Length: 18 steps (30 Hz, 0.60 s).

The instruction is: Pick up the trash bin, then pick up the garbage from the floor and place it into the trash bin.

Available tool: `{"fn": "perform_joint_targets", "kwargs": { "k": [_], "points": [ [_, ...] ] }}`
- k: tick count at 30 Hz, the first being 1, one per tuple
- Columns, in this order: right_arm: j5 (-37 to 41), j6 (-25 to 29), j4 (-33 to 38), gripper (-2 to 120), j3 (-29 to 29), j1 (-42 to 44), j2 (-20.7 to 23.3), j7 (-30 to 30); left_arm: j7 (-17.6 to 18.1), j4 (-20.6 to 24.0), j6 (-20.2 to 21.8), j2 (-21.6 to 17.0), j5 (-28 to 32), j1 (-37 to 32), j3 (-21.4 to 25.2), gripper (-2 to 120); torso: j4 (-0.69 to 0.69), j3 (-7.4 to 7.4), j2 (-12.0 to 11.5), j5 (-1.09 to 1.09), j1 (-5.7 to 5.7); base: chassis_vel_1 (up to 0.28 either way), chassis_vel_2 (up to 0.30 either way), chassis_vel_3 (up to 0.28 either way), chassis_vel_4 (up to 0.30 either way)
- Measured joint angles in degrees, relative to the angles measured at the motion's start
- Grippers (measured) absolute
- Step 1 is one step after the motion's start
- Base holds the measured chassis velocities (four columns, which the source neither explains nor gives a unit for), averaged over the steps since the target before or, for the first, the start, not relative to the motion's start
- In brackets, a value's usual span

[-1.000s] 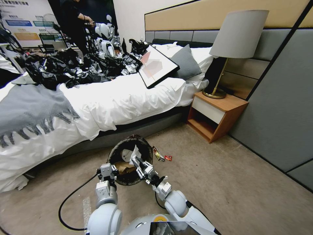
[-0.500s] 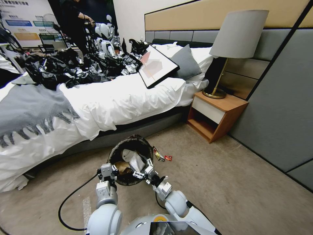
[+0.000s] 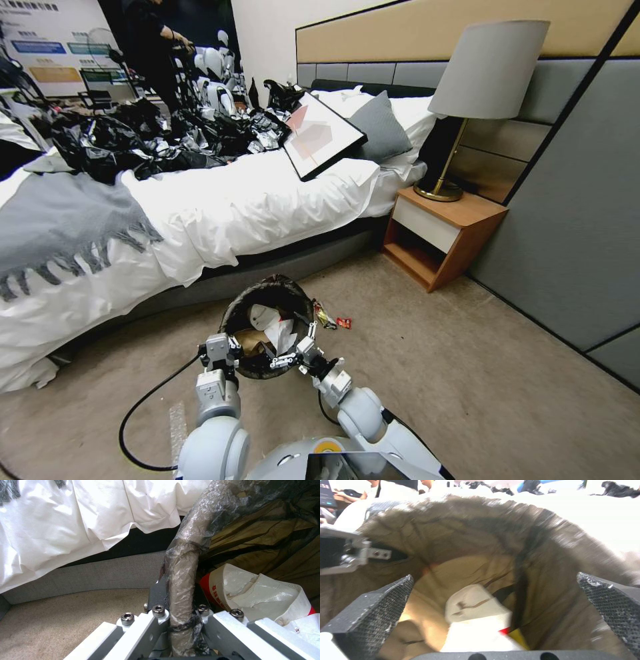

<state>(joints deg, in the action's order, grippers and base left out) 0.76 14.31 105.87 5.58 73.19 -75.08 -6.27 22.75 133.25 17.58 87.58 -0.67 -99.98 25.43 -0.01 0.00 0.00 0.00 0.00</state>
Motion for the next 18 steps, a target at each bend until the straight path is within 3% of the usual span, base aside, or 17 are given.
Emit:
{"fn": "perform_joint_targets", "kwargs": {
  "k": [9,16,18],
  "points": [
    [-1.94,1.03,2.82,100,-1.38,1.31,-0.38,0.96,0.00,-1.06,-0.21,0.08,0.06,0.12,0.45,0,0.00,0.00,0.00,0.00,0.00,0.000,0.000,0.000,0.000],
    [-4.11,-1.06,11.86,100,-4.65,5.40,-1.36,8.50,-0.04,-1.73,-0.38,0.10,0.18,0.35,0.99,0,0.00,0.00,0.00,0.00,0.00,0.000,0.000,0.000,0.000],
    [-4.51,-1.22,15.65,100,-8.03,8.72,-2.20,10.29,-0.04,-1.72,-0.46,0.08,0.35,0.33,1.53,0,0.00,0.00,0.00,0.00,0.00,0.000,0.000,0.000,0.000]
  ]
}}
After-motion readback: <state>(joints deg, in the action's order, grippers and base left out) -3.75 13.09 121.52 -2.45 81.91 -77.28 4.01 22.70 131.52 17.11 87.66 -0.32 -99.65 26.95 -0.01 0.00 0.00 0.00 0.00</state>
